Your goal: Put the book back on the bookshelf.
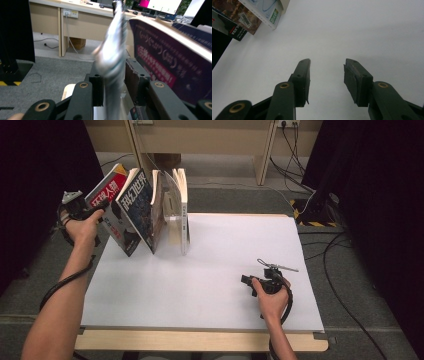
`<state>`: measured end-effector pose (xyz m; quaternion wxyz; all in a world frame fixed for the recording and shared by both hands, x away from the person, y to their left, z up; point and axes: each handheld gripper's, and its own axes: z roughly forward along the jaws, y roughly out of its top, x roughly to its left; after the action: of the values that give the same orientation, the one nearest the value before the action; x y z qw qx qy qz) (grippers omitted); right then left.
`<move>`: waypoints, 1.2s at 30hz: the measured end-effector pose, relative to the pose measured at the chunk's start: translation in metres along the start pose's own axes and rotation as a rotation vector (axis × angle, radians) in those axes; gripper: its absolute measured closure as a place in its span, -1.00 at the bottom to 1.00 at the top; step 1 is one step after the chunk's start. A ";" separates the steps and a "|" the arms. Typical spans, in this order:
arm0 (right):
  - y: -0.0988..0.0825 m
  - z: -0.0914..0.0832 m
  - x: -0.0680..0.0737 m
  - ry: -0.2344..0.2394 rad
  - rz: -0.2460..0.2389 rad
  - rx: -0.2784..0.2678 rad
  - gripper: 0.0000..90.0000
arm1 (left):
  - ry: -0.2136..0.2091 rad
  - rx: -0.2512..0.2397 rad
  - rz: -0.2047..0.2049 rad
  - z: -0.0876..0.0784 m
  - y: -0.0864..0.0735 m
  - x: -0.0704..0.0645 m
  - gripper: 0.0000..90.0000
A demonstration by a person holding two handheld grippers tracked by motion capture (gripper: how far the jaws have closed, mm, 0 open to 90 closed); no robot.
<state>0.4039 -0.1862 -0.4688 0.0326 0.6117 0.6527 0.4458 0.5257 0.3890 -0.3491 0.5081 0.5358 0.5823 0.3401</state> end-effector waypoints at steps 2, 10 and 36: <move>0.000 0.000 0.000 -0.001 0.000 -0.001 0.25 | -0.001 0.005 -0.002 0.000 -0.003 0.002 0.47; 0.000 0.001 0.000 -0.003 -0.002 0.000 0.25 | 0.005 0.000 -0.010 -0.004 -0.002 0.003 0.37; -0.001 0.000 0.000 -0.003 -0.005 -0.001 0.25 | -0.005 0.021 -0.050 -0.027 -0.009 0.008 -0.03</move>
<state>0.4035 -0.1856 -0.4694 0.0352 0.6107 0.6539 0.4452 0.4981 0.3994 -0.3525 0.5123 0.5273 0.5977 0.3197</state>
